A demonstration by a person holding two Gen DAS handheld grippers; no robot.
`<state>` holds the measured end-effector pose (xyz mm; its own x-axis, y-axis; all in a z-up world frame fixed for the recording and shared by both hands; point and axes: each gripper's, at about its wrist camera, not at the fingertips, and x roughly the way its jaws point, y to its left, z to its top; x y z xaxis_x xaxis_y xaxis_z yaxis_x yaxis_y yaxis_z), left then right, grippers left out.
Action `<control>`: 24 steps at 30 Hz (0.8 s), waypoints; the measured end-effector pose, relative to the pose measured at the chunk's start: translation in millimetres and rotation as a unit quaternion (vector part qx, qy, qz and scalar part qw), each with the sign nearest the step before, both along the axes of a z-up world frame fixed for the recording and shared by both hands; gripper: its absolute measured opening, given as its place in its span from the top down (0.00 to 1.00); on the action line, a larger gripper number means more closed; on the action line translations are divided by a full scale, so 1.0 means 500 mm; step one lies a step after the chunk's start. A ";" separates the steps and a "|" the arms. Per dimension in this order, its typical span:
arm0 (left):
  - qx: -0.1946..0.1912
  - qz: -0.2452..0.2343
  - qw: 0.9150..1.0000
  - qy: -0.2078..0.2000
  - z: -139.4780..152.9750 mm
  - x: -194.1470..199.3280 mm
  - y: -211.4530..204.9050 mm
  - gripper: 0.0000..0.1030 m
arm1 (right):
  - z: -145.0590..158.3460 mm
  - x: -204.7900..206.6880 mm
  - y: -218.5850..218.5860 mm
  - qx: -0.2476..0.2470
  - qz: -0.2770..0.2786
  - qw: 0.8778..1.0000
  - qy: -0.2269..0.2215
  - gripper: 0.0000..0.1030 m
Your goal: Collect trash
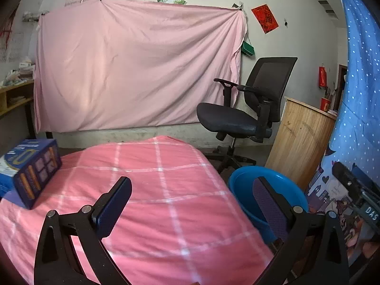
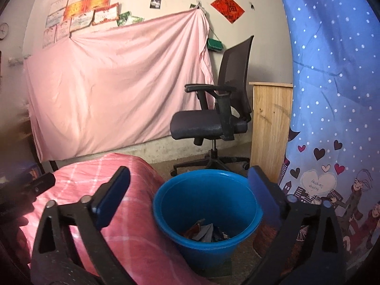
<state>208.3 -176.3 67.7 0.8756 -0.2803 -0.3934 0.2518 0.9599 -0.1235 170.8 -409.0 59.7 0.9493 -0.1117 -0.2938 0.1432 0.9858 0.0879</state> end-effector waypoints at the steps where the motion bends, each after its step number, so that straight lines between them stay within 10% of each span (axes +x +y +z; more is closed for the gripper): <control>1: 0.001 0.002 1.000 -0.003 -0.001 -0.011 0.008 0.03 | 0.001 -0.010 0.006 0.000 0.000 1.000 -0.004 0.00; 24: 0.016 0.024 0.999 -0.036 -0.024 -0.236 0.172 0.02 | -0.020 -0.216 0.182 -0.005 0.038 0.999 -0.017 0.00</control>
